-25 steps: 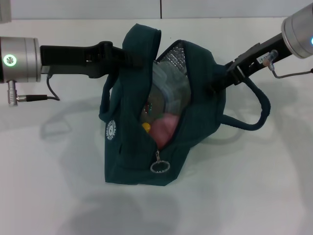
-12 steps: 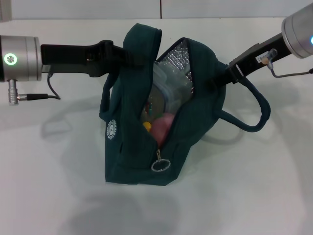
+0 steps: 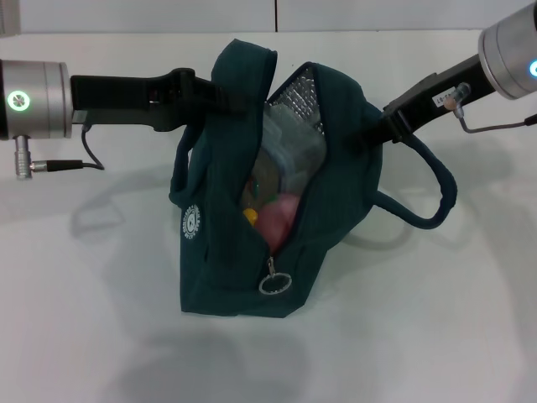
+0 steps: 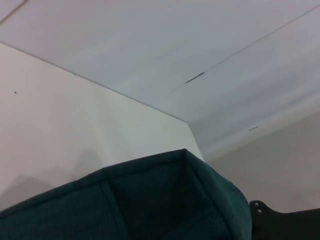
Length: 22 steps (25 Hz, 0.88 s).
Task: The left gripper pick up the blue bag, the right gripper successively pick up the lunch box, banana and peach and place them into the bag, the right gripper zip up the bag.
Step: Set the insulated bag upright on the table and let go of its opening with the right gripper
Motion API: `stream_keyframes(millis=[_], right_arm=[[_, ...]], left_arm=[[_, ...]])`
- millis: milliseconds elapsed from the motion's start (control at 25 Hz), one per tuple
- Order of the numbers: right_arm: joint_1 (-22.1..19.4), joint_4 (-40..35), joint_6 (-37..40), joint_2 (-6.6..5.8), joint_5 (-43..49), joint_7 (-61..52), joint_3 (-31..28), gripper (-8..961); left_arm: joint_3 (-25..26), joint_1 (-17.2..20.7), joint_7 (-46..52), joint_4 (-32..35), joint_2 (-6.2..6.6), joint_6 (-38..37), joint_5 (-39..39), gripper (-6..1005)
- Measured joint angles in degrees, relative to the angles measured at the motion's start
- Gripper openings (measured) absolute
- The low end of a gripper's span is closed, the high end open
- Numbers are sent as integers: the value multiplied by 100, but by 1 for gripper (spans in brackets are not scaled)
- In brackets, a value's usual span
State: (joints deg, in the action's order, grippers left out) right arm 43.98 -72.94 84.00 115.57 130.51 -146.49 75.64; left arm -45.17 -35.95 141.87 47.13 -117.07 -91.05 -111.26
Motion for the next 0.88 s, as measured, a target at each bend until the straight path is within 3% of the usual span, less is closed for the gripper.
stream_keyframes(millis=[880], right_arm=[[-74, -245, 85, -26, -254, 130, -227, 268]], left_arm=[[343, 49, -28, -233, -18, -42, 57, 48]])
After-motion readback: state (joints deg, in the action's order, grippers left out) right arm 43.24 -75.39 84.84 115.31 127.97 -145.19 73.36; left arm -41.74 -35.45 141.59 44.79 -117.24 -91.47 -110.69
